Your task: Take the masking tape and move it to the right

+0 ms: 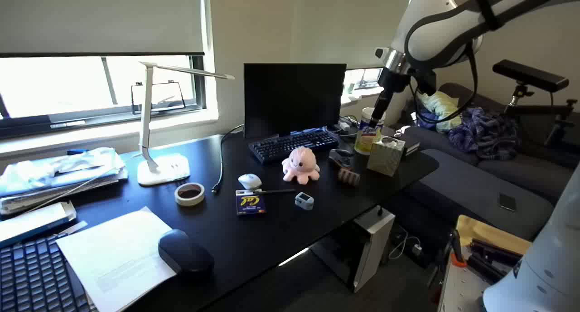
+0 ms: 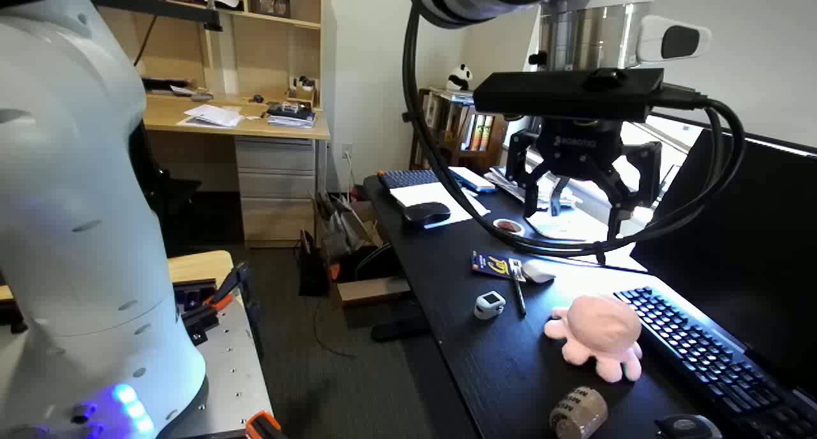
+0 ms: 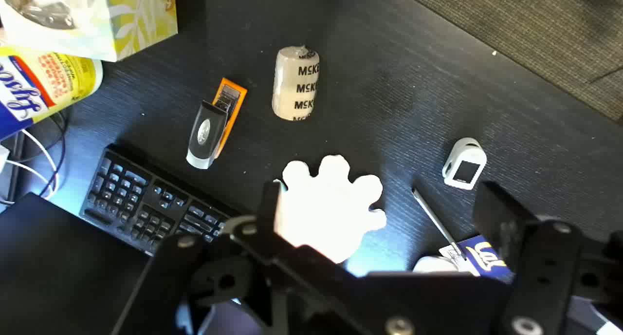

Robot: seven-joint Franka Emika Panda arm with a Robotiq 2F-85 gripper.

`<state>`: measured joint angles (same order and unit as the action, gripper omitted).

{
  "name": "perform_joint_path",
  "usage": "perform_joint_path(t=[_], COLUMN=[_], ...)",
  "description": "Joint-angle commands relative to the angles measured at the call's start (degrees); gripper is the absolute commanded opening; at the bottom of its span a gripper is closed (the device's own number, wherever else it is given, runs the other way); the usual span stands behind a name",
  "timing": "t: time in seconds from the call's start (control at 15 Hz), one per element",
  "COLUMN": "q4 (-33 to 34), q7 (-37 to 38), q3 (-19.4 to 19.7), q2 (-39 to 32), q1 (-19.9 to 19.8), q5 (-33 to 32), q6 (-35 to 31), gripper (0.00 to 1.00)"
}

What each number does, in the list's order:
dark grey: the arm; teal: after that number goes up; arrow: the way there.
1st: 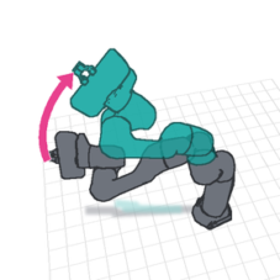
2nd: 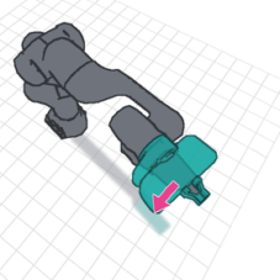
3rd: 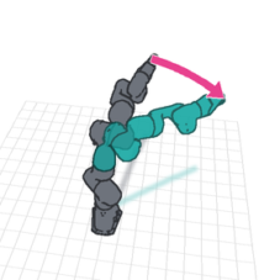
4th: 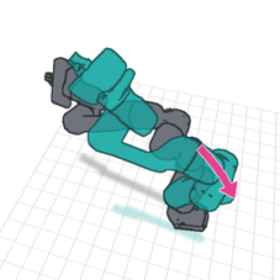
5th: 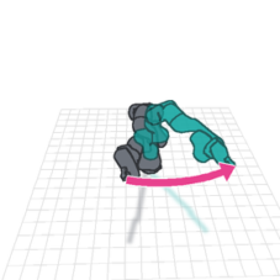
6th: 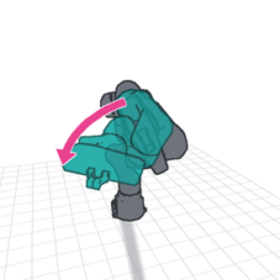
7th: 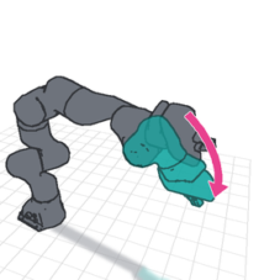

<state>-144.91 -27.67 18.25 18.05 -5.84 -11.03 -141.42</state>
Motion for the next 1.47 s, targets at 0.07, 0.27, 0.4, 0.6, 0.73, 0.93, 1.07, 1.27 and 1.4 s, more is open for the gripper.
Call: perform_joint_path(t=[0.07, 0.27, 0.4, 0.6, 0.73, 0.93, 1.07, 1.27, 1.4], q4=[0.5, 3.9, 8.7, 17.1, 23.2, 33.7, 40.5, 50.7, 45.8], q7=[0.3, 1.8, 6.5, 17.0, 24.7, 36.5, 42.2, 39.6, 40.8], q3=[-1.6, -3.0, -6.0, -11.3, -14.4, -16.2, -16.8, -17.9, -17.2], q2=[-0.5, -3.1, -7.1, -14.9, -20.5, -29.7, -35.6, -42.9, -40.1], q1=[-1.1, 1.5, 3.4, 4.8, 5.5, 8.1, 9.4, 10.0, 10.7], q5=[0.0, 4.7, 7.9, 8.2, 6.2, 1.8, -0.1, 4.8, 3.1], q6=[0.0, 1.7, 3.7, 6.5, 8.1, 9.6, 11.0, 14.8, 11.9], gripper=[1.0, 1.0, 1.0, 1.0, 1.0, 1.0, 1.0, 1.0, 1.0])
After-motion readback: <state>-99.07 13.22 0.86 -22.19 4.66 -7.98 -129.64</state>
